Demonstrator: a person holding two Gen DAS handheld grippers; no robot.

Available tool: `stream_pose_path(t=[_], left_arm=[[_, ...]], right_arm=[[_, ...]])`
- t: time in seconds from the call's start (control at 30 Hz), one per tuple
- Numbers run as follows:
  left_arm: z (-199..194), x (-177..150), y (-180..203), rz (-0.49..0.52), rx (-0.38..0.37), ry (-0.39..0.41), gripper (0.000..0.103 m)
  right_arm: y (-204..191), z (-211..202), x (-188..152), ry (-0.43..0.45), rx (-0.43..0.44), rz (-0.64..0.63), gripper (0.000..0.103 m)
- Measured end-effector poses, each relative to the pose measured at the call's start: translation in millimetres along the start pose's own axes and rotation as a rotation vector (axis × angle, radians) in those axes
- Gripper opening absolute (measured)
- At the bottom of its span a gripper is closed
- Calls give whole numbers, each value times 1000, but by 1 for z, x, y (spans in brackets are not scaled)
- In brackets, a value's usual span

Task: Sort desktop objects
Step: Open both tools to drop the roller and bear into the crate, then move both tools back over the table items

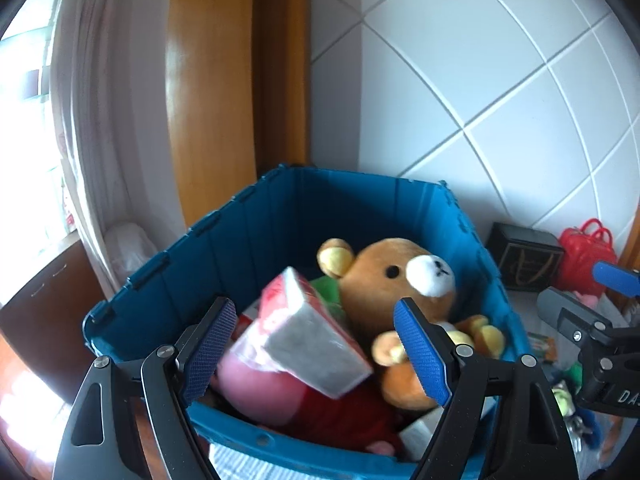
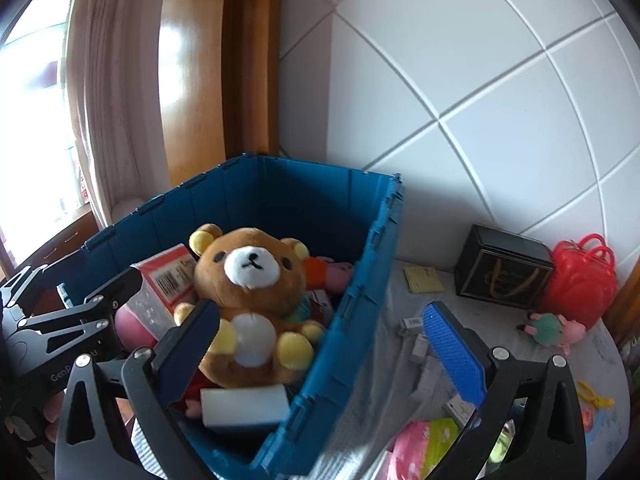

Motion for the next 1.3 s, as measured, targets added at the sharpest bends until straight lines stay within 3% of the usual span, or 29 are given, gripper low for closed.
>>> stream_pose_path(t=[0.2,0.53,0.8,1.03,1.3], left_arm=[[-29,-1,54,11,-79,17,82],[-82,-19,187,62,-200,9,83],[-101,-90,298,94,-250,-146,83],[-94,-168,341,190,-242,-304,83],[-64,-224,341,264,-242,-395,83]], right_arm=[[44,-38,-19,3,-78,9,103],[171,-107,-71,-20,-182,79,103],[286,-164,-155,-127,-259,143,103],[368,-184,-251,-289,-346,270,103],[366,-157,-299,-391,-321,303,103]])
Point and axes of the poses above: each gripper's, at about its wrist camera, not at the fingertips, and z roughly the way its jaws point, y to its right, x to its top, the point moved 5 cm from there along z, roughly the way its jaws point, and after that the axes turned 13 degrees about y, right-handed, at the moved point
